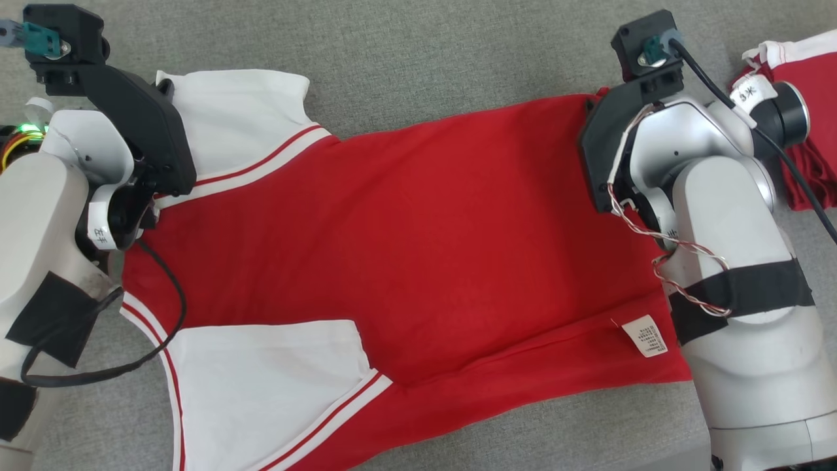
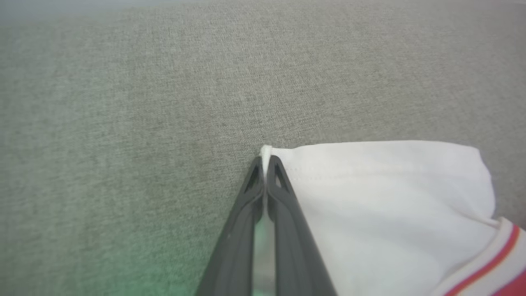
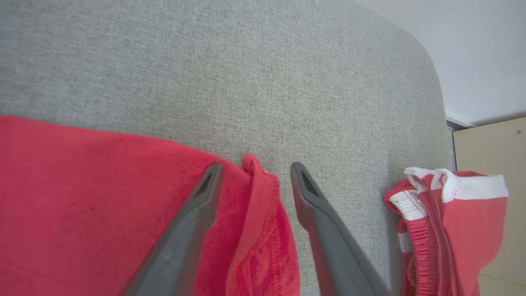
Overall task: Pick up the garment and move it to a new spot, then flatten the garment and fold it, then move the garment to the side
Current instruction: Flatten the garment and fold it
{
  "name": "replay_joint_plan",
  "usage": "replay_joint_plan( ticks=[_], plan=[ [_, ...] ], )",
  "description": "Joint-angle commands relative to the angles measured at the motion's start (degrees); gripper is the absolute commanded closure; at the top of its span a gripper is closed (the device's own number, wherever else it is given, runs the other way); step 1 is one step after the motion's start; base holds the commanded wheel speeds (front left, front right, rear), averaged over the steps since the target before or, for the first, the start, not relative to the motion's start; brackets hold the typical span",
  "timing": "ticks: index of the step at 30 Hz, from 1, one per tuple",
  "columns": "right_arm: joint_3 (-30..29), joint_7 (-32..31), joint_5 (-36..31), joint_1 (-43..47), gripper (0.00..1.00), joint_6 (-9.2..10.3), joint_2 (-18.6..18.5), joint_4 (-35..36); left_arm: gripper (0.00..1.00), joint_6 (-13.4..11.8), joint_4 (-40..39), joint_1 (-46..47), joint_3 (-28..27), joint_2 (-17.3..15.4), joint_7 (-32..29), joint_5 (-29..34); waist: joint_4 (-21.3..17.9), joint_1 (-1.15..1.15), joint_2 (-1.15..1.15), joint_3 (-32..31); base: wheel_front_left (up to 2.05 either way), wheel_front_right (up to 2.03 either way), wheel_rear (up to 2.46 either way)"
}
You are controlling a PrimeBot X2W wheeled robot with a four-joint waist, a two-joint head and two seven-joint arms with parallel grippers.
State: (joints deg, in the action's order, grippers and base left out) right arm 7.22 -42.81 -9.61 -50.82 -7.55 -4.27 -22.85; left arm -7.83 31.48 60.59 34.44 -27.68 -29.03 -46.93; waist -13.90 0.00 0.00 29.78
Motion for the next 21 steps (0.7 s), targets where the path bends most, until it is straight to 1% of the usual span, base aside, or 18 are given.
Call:
replay_joint_plan(
  ticks=[1, 2, 4, 5, 6, 8, 15, 19, 21],
  plan=[
    [0.2, 0.2, -0.3, -0.8, 0.26, 0.18, 0.2, -0.3, 1.00, -0.4, 0.7, -1.9, 0.5, -0.6, -0.7, -0.7, 0.1, 0.00, 0.00, -0.1, 0.00, 0.00, 0.00],
    [0.2, -0.3, -0.6, -0.9, 0.53, 0.18, 0.3, -0.7, 1.00, -0.4, 0.7, -2.0, 0.5, -0.5, -0.7, -0.8, 0.2, 0.00, 0.00, -0.1, 0.00, 0.00, 0.00],
    [-0.2, -1.5, -0.9, -0.7, 0.66, 0.18, 0.4, -1.3, 1.00, -0.4, 0.7, -2.1, 0.5, -0.4, -0.8, -0.9, 0.2, 0.00, 0.00, -0.2, 0.00, 0.00, 0.00],
    [-0.4, -2.1, -1.0, -0.5, 0.70, 0.18, 0.4, -1.5, 1.00, -0.3, 0.8, -2.2, 0.5, -0.4, -0.8, -1.0, 0.3, 0.00, 0.00, -0.3, 0.00, 0.00, 0.00],
    [-0.6, -2.2, -1.0, -0.4, 0.82, 0.18, 0.4, -1.6, 1.00, -0.3, 0.8, -2.2, 0.6, -0.4, -0.8, -1.1, 0.3, 0.00, 0.00, -0.3, 0.00, 0.00, 0.00],
    [-1.3, -2.1, -1.0, -0.3, 1.00, 0.18, 0.2, -1.8, 1.00, -0.2, 0.7, -2.2, 0.6, -0.5, -0.8, -1.0, 0.4, 0.00, 0.00, -0.3, 0.00, 0.00, 0.00],
    [-5.1, -0.3, -0.2, 0.5, 1.00, 0.18, 0.3, -0.9, 1.00, -0.2, 0.3, -1.6, 0.3, -1.1, 0.5, -0.7, 0.3, 0.00, 0.00, -0.3, 0.00, 0.00, 0.00],
    [-9.0, 3.0, 1.4, 1.5, 1.00, 0.18, 0.6, -0.4, 1.00, -0.3, -0.5, -1.5, -0.3, -1.8, 3.4, 0.4, 0.6, 0.00, 0.00, -0.6, 0.00, 0.00, 0.00],
    [-11.2, 4.8, 3.5, 2.2, 1.00, 0.18, 0.9, -0.6, 1.00, -0.2, -0.9, -1.7, -0.8, -2.0, 5.3, 0.4, 0.8, 0.00, 0.00, -0.8, 0.00, 0.00, 0.00]
  ],
)
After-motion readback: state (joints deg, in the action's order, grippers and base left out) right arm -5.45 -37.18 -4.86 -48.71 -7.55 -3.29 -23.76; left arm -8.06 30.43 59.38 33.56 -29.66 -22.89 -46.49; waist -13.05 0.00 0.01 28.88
